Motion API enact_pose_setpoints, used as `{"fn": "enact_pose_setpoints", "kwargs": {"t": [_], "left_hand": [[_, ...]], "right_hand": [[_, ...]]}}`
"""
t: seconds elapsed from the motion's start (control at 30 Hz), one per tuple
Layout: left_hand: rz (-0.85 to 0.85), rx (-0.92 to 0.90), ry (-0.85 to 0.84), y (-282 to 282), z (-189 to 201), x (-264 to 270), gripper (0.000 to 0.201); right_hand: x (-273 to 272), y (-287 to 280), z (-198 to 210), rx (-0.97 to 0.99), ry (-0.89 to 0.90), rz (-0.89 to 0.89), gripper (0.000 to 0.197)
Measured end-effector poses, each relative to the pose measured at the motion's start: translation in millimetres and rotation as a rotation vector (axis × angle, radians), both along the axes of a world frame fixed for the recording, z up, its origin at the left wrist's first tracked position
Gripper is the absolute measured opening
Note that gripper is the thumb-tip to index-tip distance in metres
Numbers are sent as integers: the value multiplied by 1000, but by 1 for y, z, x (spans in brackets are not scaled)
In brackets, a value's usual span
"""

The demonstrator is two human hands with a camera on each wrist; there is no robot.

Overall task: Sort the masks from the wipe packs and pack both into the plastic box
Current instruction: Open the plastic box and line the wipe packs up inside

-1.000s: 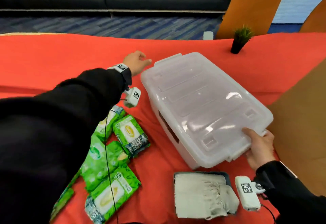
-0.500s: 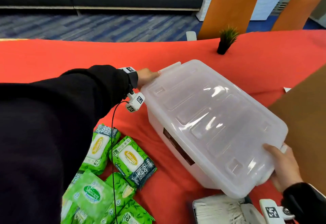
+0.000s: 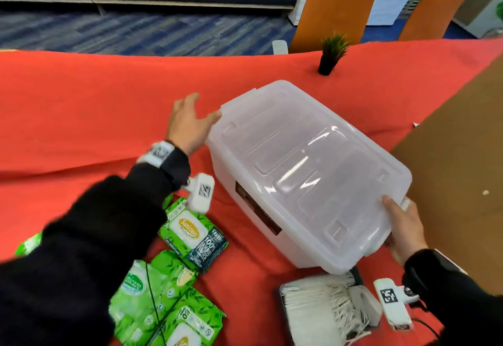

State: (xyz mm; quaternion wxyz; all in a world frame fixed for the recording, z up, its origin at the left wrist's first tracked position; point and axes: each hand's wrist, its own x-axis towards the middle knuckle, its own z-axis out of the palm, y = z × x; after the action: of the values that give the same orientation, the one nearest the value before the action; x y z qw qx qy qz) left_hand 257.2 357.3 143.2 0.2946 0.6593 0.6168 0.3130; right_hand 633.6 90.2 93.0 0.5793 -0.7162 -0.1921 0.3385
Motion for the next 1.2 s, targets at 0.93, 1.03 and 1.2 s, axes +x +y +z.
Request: {"fn": "enact_pose_setpoints", "kwargs": {"t": [0.93, 1.03, 1.2], "left_hand": [[226, -202, -607, -232, -46, 134, 84], [250, -278, -607, -235, -46, 132, 85], [224, -408, -562, -256, -42, 137, 66]], "right_hand": [[54, -32, -8, -37, 220, 181, 62], [90, -8, 5, -120, 39, 128, 73], [121, 51, 32, -214, -46, 387, 51]]}}
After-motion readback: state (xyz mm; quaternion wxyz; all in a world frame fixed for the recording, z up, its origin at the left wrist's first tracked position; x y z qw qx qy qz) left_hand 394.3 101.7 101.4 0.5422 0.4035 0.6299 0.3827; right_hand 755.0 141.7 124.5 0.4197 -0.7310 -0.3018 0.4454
